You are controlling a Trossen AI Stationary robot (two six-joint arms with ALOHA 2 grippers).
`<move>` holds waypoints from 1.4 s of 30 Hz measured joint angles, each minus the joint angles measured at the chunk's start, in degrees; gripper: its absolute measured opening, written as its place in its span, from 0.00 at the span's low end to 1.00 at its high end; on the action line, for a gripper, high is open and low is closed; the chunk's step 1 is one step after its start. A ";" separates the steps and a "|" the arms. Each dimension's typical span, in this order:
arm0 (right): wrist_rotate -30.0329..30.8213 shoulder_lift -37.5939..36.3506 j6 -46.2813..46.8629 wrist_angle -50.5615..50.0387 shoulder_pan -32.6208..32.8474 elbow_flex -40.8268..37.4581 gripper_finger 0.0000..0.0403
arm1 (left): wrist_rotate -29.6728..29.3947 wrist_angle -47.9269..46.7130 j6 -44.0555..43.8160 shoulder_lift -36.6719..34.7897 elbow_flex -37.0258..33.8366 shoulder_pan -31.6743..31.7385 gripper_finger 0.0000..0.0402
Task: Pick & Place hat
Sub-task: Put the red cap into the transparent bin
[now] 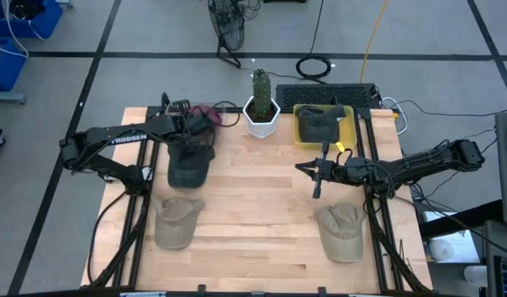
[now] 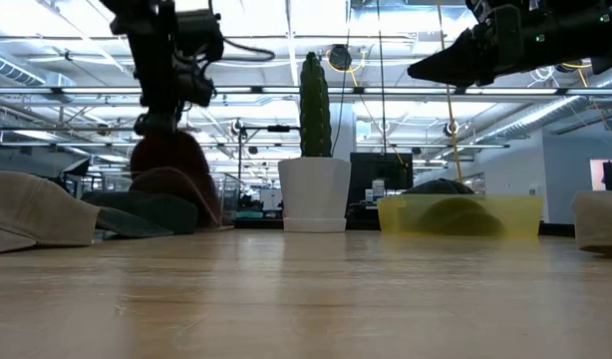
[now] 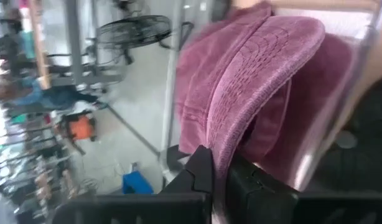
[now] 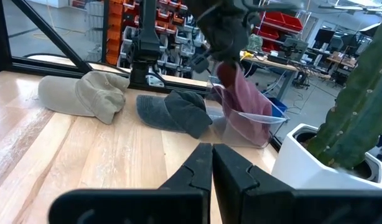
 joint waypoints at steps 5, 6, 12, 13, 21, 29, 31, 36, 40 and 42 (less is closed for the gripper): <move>0.00 0.00 0.10 -0.48 0.00 0.00 0.01 | 0.12 6.68 4.35 0.00 -6.41 1.33 0.06; 0.00 0.00 0.10 -0.48 0.00 0.00 0.01 | -0.09 7.18 5.10 -0.01 -7.39 1.37 0.07; 0.00 0.00 0.12 -0.46 -0.02 0.00 0.01 | -1.12 7.18 5.07 -0.04 -10.09 1.56 0.06; 0.00 0.00 0.13 -0.46 -0.02 0.00 0.01 | -1.09 7.20 4.70 -0.04 -10.10 1.59 0.05; 0.00 0.00 0.54 -0.46 -0.02 0.00 0.01 | -1.01 8.24 2.92 0.03 -9.81 1.22 0.13; 0.00 0.00 0.39 -0.50 -0.02 0.00 0.01 | -2.02 4.86 0.49 0.07 -4.43 -2.01 0.28; 0.00 0.00 0.39 -0.50 -0.02 0.00 0.01 | -2.08 2.61 -0.35 0.07 -2.61 -2.95 0.30; 0.00 0.00 0.52 -0.60 -0.02 0.00 0.01 | -2.29 -2.65 -3.23 0.07 2.49 -4.82 0.32; 0.00 0.00 0.54 -0.75 -0.02 0.00 0.01 | -2.44 -5.17 -3.79 0.04 4.99 -5.98 0.33; 0.00 0.00 0.54 -0.93 -0.02 0.00 0.01 | -2.45 -6.03 -3.88 0.04 5.67 -6.25 0.33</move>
